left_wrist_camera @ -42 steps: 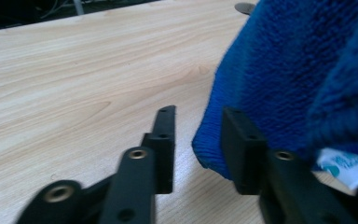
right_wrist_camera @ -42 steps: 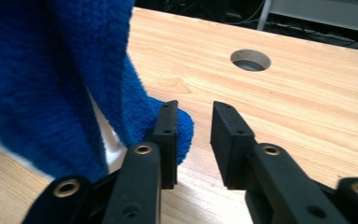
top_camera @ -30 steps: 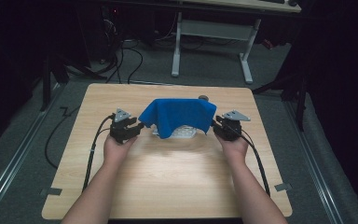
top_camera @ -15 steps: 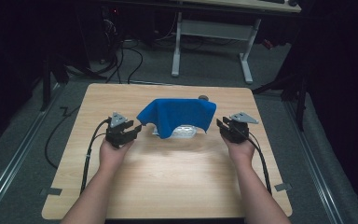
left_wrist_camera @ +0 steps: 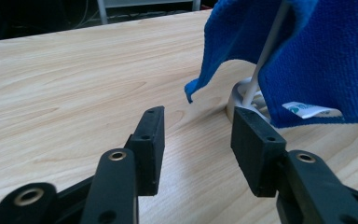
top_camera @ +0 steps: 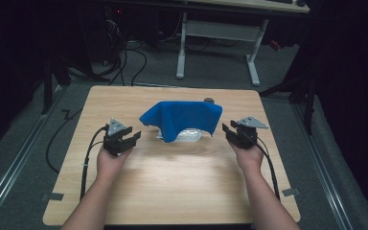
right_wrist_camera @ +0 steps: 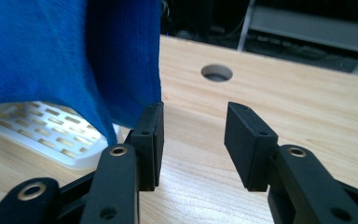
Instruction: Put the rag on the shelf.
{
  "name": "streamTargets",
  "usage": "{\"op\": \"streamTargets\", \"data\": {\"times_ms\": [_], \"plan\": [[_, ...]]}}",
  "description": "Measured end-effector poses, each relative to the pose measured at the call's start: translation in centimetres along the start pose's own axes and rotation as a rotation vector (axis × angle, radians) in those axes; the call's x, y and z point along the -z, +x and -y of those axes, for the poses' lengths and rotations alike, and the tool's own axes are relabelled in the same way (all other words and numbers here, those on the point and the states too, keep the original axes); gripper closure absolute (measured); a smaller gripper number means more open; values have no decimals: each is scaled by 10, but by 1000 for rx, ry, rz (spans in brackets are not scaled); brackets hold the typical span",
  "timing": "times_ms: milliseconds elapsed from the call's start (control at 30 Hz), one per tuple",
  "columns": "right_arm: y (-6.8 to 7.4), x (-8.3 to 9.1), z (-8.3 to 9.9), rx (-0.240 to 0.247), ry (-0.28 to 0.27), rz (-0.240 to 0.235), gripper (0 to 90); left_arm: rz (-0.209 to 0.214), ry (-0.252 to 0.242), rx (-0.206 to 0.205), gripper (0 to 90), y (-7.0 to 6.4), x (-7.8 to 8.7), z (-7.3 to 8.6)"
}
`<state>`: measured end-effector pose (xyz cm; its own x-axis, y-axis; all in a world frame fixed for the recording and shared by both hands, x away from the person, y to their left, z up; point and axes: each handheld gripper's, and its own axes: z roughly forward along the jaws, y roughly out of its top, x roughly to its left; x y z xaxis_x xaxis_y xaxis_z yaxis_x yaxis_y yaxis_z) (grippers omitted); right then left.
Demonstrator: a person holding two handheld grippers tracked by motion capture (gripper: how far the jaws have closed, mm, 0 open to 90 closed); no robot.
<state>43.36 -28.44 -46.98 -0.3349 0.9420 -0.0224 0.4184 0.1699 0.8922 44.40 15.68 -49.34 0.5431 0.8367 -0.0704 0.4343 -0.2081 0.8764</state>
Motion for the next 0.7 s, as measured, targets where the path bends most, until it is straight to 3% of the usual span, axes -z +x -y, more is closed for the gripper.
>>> {"op": "streamTargets", "data": {"times_ms": [200,300,533,700], "plan": [[-2,12,7,5,17,-5,484,11,9,5,511,-2,17,9],[-1,26,14,36,19,-6,433,38,11,17,506,-6,33,20],[6,54,34,62,6,-13,382,58,50,18,485,-16,56,40],[23,81,57,83,22,-25,342,73,143,-28,466,-37,63,62]]}}
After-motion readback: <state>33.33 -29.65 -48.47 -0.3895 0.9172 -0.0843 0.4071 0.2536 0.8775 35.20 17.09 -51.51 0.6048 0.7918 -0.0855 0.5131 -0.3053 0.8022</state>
